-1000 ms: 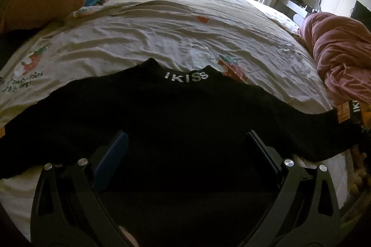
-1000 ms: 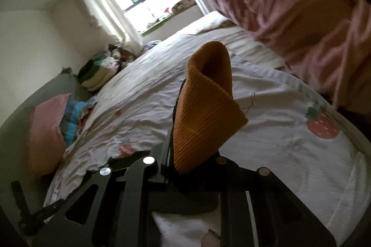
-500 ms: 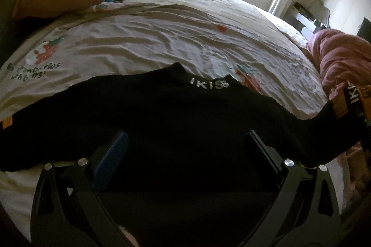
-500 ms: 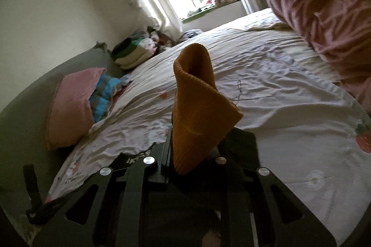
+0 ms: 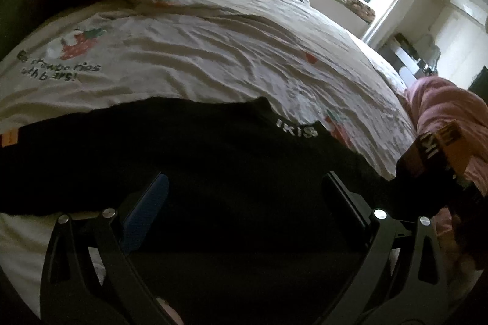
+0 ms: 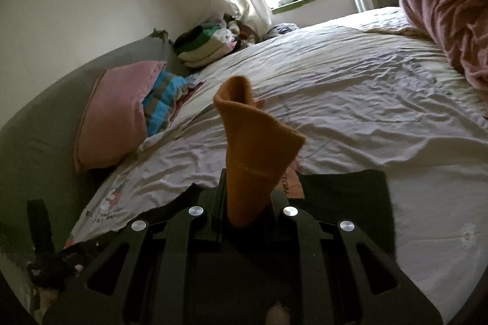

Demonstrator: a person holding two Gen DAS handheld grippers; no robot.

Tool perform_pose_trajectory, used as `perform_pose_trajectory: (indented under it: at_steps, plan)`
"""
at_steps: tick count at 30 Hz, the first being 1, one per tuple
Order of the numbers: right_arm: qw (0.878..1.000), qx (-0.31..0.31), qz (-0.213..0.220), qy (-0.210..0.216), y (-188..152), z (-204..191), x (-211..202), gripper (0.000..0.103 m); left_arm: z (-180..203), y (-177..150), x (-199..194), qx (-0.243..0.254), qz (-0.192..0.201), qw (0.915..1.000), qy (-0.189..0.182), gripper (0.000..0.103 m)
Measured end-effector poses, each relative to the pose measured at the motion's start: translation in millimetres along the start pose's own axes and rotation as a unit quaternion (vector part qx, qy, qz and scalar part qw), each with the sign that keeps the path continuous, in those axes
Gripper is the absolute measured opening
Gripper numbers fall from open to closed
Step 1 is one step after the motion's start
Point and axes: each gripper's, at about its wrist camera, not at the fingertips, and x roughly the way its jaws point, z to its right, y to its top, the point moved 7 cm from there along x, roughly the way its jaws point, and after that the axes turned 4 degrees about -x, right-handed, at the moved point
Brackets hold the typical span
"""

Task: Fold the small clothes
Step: 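Carry the sleeve with the right tool across the shirt body toward the left tool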

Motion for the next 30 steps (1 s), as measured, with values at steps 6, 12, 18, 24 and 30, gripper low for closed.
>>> perform_pose_trajectory:
  at_steps: [6, 12, 18, 24, 30]
  plan:
    - [1.000, -0.015, -0.019, 0.013, -11.2, -25.4, 23.8, 0.016, -14.7, 3.0, 0.7, -0.019, -0.002, 0.9998, -0.011, 0.094]
    - [0.999, -0.030, -0.038, 0.023, -23.5, -52.3, 45.4, 0.016, -28.9, 9.5, -0.6, -0.035, 0.009, 0.9988, -0.032, 0.094]
    - [0.996, -0.052, -0.059, 0.032, -41.5, -78.7, 67.8, 0.017, -47.5, 10.5, 3.7, -0.061, 0.002, 0.9976, -0.034, 0.094]
    - [0.993, -0.068, -0.086, 0.042, -62.7, -100.7, 88.3, 0.017, -58.1, 7.0, 8.3, -0.080, -0.006, 0.9954, -0.051, 0.094]
    - [0.990, -0.083, -0.102, 0.045, -82.9, -116.6, 99.7, 0.019, -61.2, 1.0, 13.7, -0.088, -0.015, 0.9938, -0.066, 0.094]
